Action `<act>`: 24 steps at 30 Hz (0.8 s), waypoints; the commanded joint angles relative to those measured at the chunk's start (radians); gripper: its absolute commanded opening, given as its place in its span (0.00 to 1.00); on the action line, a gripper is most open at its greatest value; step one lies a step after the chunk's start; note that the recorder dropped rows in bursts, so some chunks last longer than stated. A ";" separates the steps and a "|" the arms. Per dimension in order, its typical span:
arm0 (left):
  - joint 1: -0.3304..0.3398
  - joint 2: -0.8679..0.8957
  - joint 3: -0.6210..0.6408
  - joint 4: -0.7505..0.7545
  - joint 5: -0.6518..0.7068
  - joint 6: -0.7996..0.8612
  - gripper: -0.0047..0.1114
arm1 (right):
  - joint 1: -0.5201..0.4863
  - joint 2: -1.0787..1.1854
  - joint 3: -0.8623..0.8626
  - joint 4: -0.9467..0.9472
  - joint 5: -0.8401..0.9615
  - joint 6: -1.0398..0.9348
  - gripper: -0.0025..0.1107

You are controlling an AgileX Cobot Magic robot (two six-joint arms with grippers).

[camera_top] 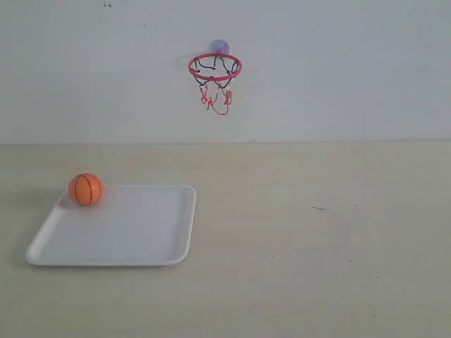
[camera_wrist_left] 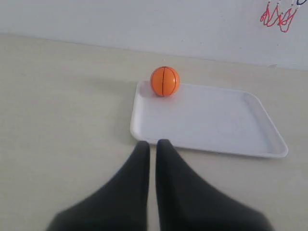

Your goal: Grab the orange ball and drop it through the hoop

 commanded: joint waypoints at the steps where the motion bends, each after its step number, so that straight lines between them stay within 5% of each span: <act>1: -0.009 -0.002 0.004 0.005 -0.001 0.003 0.08 | -0.008 -0.005 0.000 -0.009 -0.011 -0.003 0.03; 15: -0.008 -0.002 0.003 -0.009 -0.027 -0.011 0.08 | -0.008 -0.005 0.000 -0.009 -0.011 -0.003 0.03; 24: -0.008 -0.002 -0.397 -0.030 -0.265 -0.042 0.08 | -0.008 -0.005 0.000 -0.009 -0.011 -0.003 0.03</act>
